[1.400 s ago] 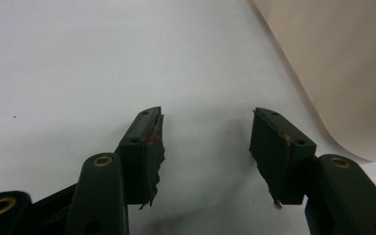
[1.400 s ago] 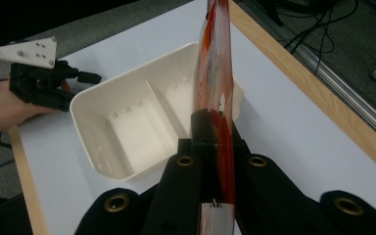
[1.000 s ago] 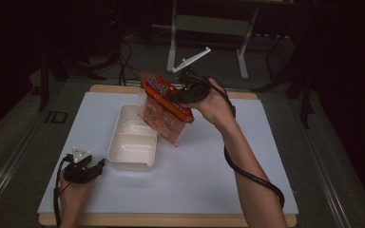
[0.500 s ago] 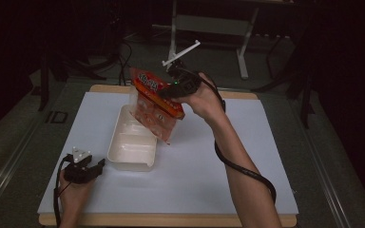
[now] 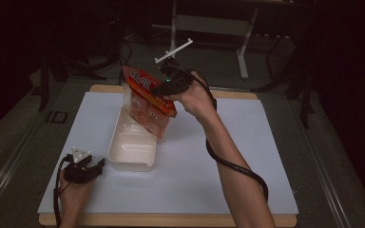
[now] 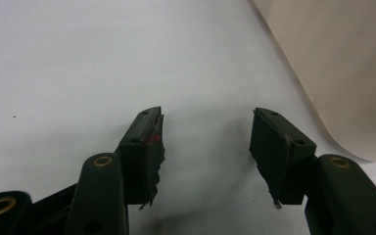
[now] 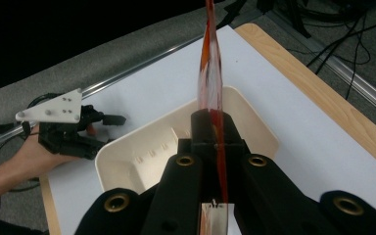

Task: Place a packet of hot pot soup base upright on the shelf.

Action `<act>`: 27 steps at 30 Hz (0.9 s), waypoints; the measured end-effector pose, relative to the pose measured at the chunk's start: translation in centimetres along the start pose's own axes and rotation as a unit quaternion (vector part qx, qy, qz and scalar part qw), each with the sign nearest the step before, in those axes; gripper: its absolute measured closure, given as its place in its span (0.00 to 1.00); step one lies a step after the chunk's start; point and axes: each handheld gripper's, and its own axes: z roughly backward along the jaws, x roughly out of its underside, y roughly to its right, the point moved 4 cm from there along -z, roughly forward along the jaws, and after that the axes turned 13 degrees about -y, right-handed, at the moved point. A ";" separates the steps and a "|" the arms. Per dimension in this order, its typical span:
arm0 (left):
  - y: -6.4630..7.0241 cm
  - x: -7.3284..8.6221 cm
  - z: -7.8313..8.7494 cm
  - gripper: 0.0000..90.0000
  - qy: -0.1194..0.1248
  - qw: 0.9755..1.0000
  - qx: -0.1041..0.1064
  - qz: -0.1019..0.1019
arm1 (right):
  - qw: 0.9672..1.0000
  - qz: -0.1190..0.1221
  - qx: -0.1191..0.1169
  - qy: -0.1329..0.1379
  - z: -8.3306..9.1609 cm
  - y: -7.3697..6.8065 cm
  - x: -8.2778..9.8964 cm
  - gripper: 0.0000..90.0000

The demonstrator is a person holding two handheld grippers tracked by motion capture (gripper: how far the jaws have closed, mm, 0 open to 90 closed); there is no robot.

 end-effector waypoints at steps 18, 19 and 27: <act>0.0 0.0 0.3 0.52 0.010 1.000 0.006 0.002 | 0.999 -0.028 -0.018 0.019 -1.6 0.1 -0.1 1.00; 0.0 0.0 0.3 0.52 0.010 1.000 0.006 0.002 | 0.999 -0.030 -0.016 0.019 -1.6 0.2 0.0 1.00; 0.0 -0.1 0.2 0.52 0.010 1.000 0.007 0.001 | 0.999 -0.034 -0.002 0.029 -1.9 0.7 0.4 1.00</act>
